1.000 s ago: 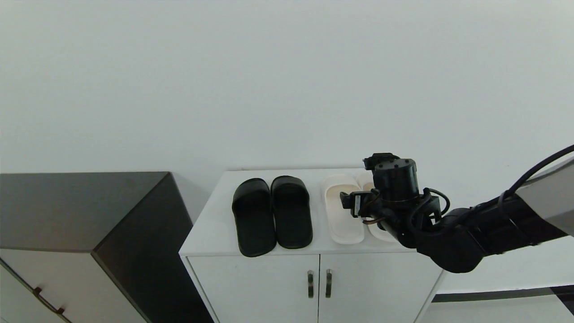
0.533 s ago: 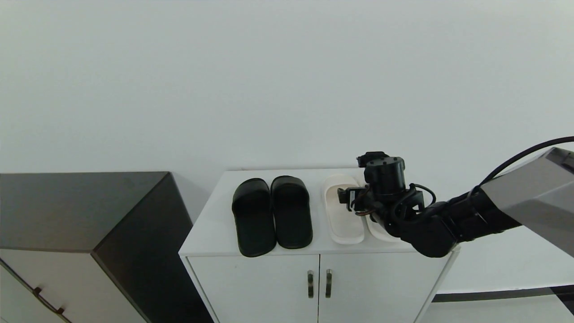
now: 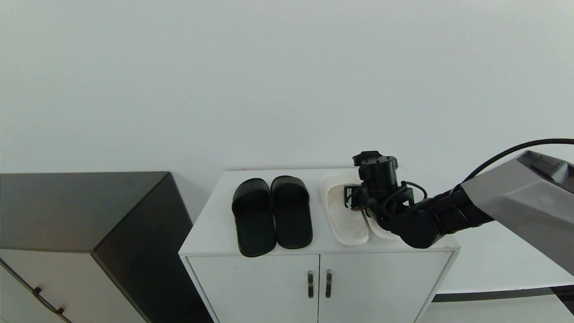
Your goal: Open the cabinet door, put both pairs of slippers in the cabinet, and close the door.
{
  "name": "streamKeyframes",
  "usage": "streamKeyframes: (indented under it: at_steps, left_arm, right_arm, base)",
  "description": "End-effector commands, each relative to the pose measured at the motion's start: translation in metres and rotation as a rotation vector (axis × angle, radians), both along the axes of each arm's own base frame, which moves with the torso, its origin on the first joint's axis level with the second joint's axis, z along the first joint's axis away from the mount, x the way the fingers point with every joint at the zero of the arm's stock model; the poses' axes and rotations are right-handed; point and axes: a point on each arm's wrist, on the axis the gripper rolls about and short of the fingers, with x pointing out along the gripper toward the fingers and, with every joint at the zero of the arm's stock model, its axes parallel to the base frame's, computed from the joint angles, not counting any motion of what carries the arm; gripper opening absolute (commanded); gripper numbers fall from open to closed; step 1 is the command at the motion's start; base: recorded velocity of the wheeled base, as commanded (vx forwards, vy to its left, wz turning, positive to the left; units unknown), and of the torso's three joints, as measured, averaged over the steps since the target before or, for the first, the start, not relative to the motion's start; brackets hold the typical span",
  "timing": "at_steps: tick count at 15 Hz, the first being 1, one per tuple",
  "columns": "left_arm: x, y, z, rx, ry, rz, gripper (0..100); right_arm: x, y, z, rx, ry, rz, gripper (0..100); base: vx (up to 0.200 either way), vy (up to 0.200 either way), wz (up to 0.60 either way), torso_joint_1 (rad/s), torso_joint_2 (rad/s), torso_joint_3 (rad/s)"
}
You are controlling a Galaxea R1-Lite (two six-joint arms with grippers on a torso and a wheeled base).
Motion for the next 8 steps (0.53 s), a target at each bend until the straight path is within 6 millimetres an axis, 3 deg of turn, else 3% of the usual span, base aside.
streamKeyframes:
  at_steps: [1,4,5,8]
  left_arm:
    - [0.0,0.0,0.0,-0.003,0.001,0.001,0]
    - [0.0,0.0,0.0,-0.018,0.001,0.001,0]
    - [0.0,0.0,0.0,-0.018,0.001,0.001,0]
    - [0.0,0.0,0.0,-0.017,0.001,-0.002,0]
  right_arm:
    - [-0.005,0.0,0.013,0.015,-0.024,0.007,0]
    - [-0.036,-0.01,0.054,0.025,-0.078,0.036,0]
    - [-0.066,-0.012,0.07,0.034,-0.083,0.093,0]
    - [-0.134,-0.021,0.081,0.014,-0.042,0.212,0]
  base:
    - [0.0,0.0,0.0,0.0,0.0,0.0]
    - [0.0,0.0,0.0,0.0,0.0,0.0]
    - [0.0,0.0,0.0,0.0,0.0,0.0]
    - [0.0,0.0,0.0,0.0,0.0,0.0]
